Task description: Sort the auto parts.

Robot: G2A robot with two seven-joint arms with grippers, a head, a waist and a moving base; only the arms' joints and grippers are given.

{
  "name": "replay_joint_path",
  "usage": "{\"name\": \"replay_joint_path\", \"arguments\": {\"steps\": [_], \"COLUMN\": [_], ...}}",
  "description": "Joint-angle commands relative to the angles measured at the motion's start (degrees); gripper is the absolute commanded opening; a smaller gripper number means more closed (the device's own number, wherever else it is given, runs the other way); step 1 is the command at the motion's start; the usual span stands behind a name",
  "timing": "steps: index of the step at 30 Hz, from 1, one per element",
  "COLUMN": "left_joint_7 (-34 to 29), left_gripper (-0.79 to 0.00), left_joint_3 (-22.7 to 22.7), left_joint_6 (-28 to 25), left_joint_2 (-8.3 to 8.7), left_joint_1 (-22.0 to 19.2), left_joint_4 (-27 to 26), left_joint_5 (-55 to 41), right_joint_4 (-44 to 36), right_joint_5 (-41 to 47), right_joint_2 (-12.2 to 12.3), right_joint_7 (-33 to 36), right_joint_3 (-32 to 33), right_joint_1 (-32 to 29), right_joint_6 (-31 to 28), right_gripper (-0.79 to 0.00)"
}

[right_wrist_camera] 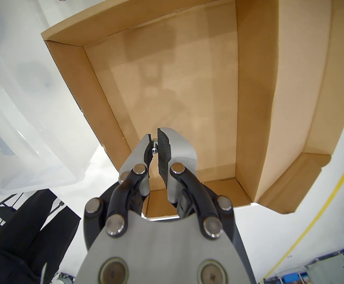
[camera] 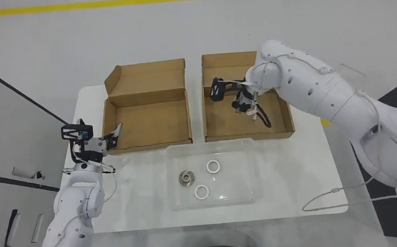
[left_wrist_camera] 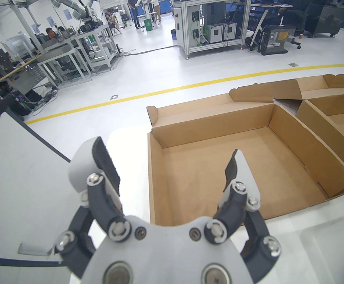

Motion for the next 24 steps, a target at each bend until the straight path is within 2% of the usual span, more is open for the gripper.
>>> {"name": "replay_joint_path", "arguments": {"steps": [1,24], "left_joint_7": [0.0,0.0], "left_gripper": [0.0,0.0], "left_joint_3": [0.0,0.0], "left_joint_6": [0.0,0.0], "left_joint_2": [0.0,0.0], "left_joint_1": [0.0,0.0], "left_joint_4": [0.0,0.0], "left_joint_5": [0.0,0.0], "right_joint_4": [0.7,12.9], "right_joint_5": [-0.2,-5.6], "right_joint_2": [-0.2,-4.4], "right_joint_7": [-0.4,-5.3], "right_joint_3": [0.0,0.0], "right_joint_1": [-0.2,-3.2], "right_joint_6": [-0.4,-5.3], "right_gripper": [-0.785,-0.785]}}
